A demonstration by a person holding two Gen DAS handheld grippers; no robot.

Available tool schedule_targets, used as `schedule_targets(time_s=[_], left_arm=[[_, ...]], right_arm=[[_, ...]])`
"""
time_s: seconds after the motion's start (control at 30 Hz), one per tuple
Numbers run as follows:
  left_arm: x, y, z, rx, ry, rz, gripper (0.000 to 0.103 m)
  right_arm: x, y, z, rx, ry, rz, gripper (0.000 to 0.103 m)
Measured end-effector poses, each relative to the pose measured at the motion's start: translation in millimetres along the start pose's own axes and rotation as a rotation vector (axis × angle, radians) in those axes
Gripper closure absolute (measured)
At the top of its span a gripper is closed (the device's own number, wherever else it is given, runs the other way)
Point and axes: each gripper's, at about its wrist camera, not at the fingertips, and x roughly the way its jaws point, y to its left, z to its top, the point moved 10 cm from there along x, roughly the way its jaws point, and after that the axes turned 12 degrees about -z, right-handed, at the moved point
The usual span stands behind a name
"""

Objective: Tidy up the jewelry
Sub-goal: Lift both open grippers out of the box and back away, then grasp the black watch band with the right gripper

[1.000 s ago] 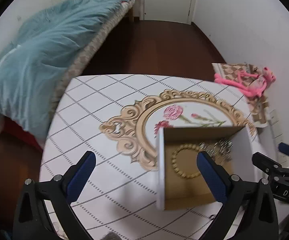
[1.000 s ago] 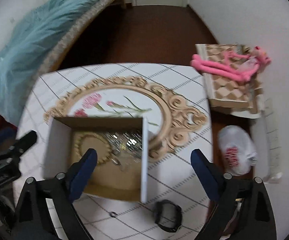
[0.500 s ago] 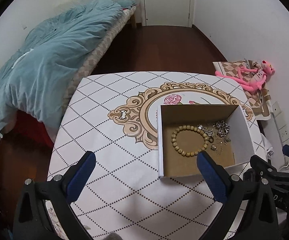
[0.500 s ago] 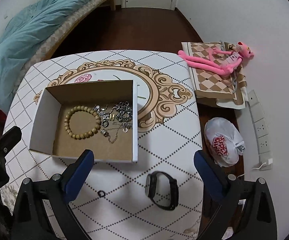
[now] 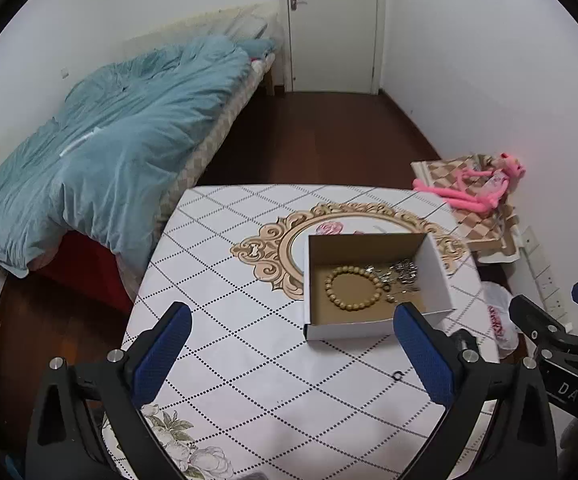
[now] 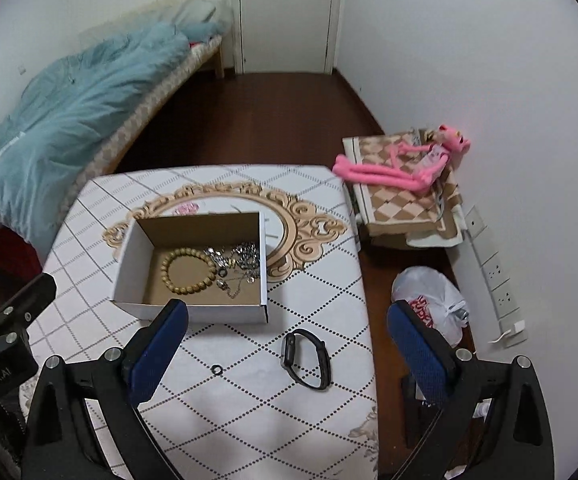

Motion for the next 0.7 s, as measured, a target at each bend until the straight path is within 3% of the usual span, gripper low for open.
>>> schedule_targets(time_s=[0.4,0.53,0.7], left_arm=[[-41,-12,-3,0.014,-0.045,-0.009,0.000],[-32,-12,-12,-0.006,-0.015,-0.013,0.000],[2,-13,-35,0.002,0.049,0.001,0.000]], right_arm=[[-58,-13,0,0.051,-0.096,0.023,0.002],[-50,-18,-8,0.084,-0.060,0.052,0.002],[-2,-39,-33,0.146,0.049,0.034,0.002]])
